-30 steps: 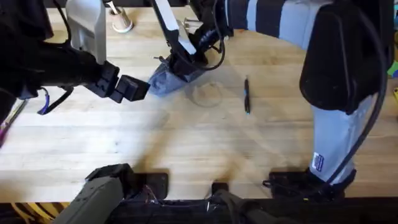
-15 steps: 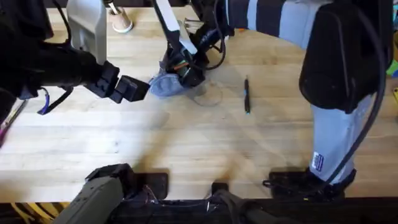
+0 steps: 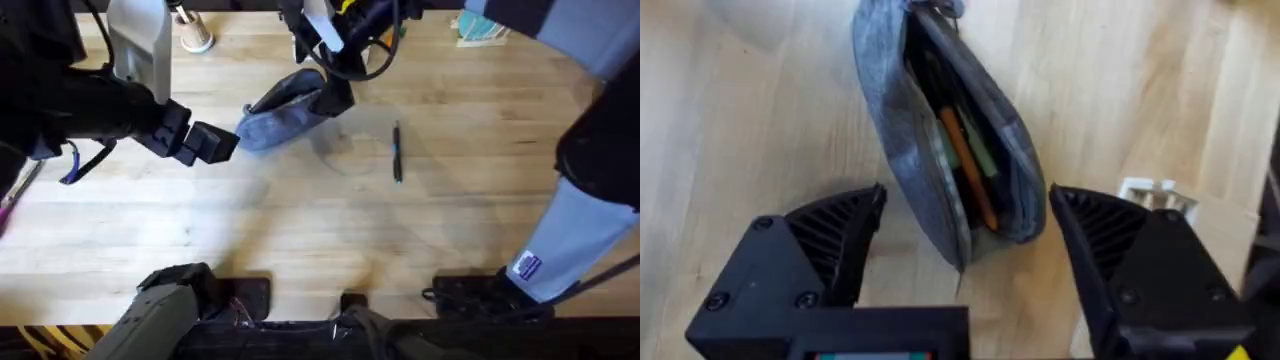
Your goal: Unzip the bag, pick up the pens from the table one at a time and place them inside, then zip the bag closed.
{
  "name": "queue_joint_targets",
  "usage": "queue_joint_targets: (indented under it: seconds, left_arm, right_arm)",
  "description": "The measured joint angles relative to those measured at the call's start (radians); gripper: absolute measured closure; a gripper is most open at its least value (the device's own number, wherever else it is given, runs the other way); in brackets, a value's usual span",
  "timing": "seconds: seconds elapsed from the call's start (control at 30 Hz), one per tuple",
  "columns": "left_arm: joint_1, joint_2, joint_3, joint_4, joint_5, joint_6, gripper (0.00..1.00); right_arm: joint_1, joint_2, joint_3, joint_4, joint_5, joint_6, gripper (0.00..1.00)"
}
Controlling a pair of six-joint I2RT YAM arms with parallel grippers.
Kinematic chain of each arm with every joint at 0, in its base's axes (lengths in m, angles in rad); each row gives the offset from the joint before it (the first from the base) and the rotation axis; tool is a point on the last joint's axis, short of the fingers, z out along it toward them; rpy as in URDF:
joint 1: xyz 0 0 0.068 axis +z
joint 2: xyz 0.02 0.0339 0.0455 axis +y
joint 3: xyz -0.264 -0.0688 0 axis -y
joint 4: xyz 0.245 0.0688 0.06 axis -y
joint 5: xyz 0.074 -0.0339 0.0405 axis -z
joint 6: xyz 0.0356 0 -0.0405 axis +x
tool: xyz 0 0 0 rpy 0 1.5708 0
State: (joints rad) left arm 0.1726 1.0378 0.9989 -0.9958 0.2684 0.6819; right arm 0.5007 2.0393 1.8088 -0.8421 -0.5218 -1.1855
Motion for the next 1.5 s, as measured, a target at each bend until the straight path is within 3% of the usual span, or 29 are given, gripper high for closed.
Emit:
queue_joint_targets:
  seconds: [0.17, 0.3, 0.43, 0.47, 0.6, 0.7, 0.83, 1.07, 1.2, 1.5]
  left_arm:
    - [0.000, 0.000, 0.000, 0.000, 0.000, 0.000, 0.008]
    - [0.000, 0.000, 0.000, 0.000, 0.000, 0.000, 0.008]
    - [0.000, 0.000, 0.000, 0.000, 0.000, 0.000, 0.008]
    - [0.000, 0.000, 0.000, 0.000, 0.000, 0.000, 0.008]
    - [0.000, 0.000, 0.000, 0.000, 0.000, 0.000, 0.008]
    - [0.000, 0.000, 0.000, 0.000, 0.000, 0.000, 0.008]
    - [0.000, 0.000, 0.000, 0.000, 0.000, 0.000, 0.008]
    - [0.000, 0.000, 0.000, 0.000, 0.000, 0.000, 0.008]
    - [0.000, 0.000, 0.000, 0.000, 0.000, 0.000, 0.008]
    - [0.000, 0.000, 0.000, 0.000, 0.000, 0.000, 0.008]
  right_arm:
    - [-0.012, -0.119, -0.052, 0.001, 0.076, 0.004, 0.007]
    - [-0.013, -0.214, -0.160, 0.039, 0.117, 0.004, 0.007]
    - [-0.013, -0.330, -0.331, 0.112, 0.166, 0.004, 0.007]
    - [-0.018, -0.422, -0.473, 0.188, 0.198, 0.009, 0.007]
    - [-0.052, -0.528, -0.646, 0.332, 0.238, 0.088, 0.007]
    - [-0.107, -0.569, -0.729, 0.433, 0.291, 0.231, 0.007]
    - [-0.191, -0.570, -0.759, 0.473, 0.401, 0.551, 0.007]
    - [-0.266, -0.562, -0.761, 0.322, 0.569, 1.184, 0.007]
    - [-0.266, -0.562, -0.765, 0.268, 0.589, 1.335, 0.007]
    - [-0.247, -0.523, -0.787, 0.260, 0.560, 1.485, 0.007]
